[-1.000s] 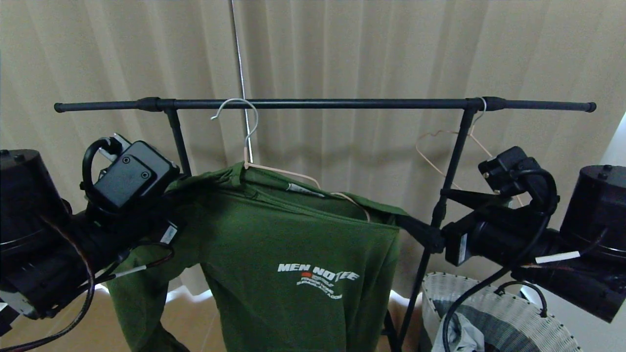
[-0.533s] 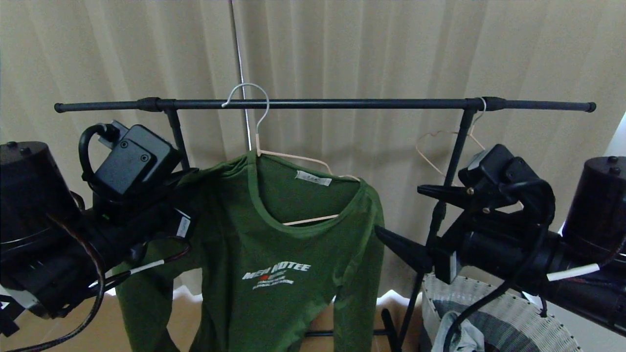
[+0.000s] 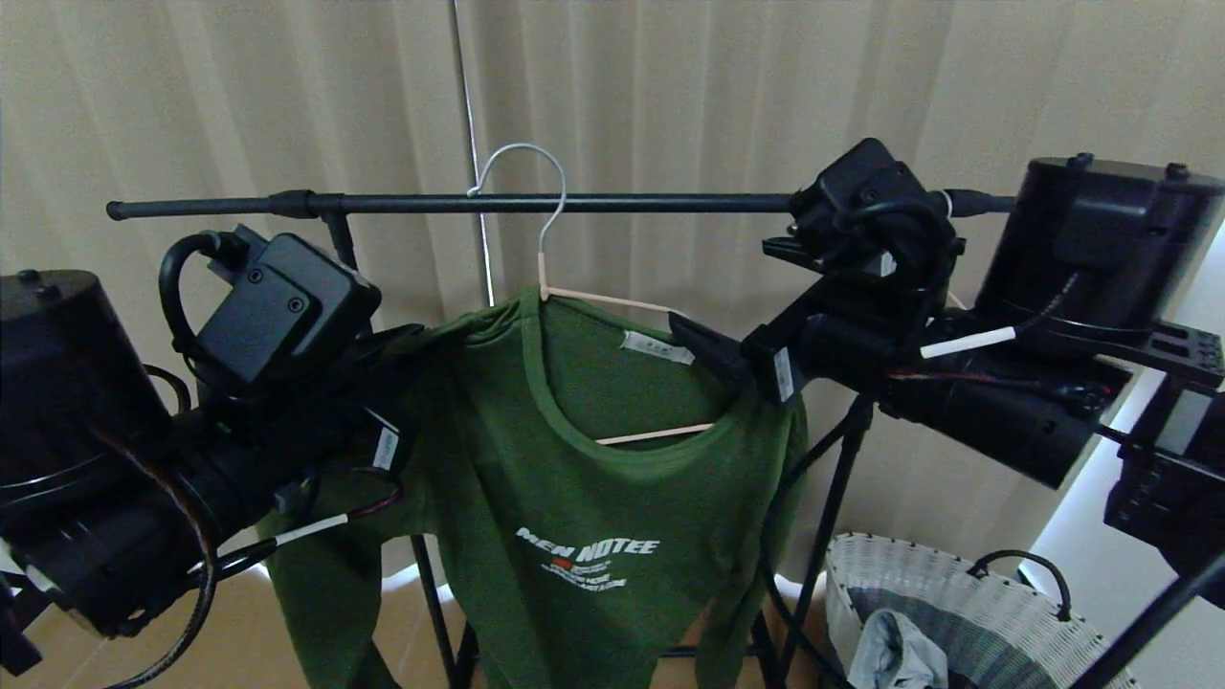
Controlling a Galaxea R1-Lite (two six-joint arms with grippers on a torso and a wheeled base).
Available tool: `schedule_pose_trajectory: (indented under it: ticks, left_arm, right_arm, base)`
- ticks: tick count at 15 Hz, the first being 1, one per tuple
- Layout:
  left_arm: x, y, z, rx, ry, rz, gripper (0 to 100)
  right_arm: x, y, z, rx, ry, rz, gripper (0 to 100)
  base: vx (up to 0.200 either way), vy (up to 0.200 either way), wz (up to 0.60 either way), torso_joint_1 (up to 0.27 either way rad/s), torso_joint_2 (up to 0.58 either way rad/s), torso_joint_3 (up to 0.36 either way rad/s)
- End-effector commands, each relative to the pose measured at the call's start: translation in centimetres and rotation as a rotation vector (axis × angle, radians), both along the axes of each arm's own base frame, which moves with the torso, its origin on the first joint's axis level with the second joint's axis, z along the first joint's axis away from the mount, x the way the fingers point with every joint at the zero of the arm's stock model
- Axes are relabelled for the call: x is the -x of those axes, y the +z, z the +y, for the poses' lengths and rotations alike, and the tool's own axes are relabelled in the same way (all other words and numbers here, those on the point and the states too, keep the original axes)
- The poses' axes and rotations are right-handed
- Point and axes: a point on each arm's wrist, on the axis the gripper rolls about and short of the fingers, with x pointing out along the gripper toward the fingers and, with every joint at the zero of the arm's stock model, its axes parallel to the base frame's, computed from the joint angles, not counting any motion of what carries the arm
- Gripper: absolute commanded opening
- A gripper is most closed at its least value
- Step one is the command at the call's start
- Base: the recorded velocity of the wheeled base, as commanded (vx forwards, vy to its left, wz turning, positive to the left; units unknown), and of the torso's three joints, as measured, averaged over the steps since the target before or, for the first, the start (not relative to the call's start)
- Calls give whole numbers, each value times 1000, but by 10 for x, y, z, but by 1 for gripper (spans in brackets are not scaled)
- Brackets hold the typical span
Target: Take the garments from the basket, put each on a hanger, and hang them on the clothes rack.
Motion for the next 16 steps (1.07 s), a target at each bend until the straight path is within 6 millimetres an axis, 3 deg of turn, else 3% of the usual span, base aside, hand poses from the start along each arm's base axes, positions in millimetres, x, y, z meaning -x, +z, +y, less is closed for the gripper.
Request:
schedule_pose_trajectory:
  ticks: [1,14,15,16]
  left_arm:
    - [1,1,-2,-1,-8,-2,0]
    - [9,-2,-12,-32,-86,-5,0]
    - [9,-2,-12,-32,-86,-5,0]
    - [9,-3,-12,-33,-86,-4,0]
  right_arm:
    - [-13,-9,11,23,-11,25,100]
    - [-12,-18,11,110,-8,55,100]
    - [-12,-19,11,111,-8,56,0]
    - [-12,-19,12,112,-6,57,0]
  base:
    - [0,0,0,0,0,0]
    - [0,0,0,0,0,0]
    - [0,0,0,0,0,0]
    - [0,0,0,0,0,0]
